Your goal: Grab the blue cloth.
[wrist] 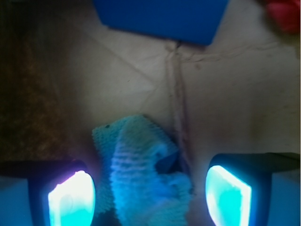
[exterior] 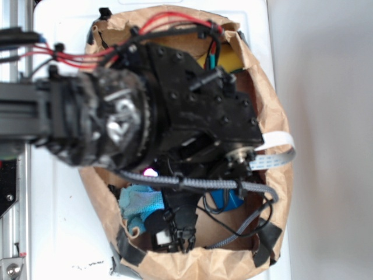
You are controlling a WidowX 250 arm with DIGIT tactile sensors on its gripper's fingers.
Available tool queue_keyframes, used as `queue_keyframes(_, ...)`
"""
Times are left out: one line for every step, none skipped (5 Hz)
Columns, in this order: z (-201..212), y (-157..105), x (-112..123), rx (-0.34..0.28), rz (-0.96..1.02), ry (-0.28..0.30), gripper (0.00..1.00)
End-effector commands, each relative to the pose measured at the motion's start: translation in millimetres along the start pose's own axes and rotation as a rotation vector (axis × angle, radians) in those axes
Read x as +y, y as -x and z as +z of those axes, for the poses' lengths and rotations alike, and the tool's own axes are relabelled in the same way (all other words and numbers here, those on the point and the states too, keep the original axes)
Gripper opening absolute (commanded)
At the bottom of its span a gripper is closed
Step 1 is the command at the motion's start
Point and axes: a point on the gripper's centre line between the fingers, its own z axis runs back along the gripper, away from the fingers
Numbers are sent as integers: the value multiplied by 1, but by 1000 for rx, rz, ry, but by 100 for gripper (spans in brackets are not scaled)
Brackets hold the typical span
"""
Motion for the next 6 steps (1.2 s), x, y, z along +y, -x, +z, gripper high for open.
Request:
queue_keyframes(20, 11, -1, 67, -50, 70, 100)
queue_keyframes(22, 10, 0, 73, -95, 22, 100)
queue_keyframes(22, 5, 5, 19, -121, -51, 100)
queue_keyframes(25, 2, 6, -9, -170, -89, 100)
queue_keyframes(25, 2, 6, -9, -170, -89, 100)
queue_keyframes(25, 2, 6, -9, -170, -89, 100)
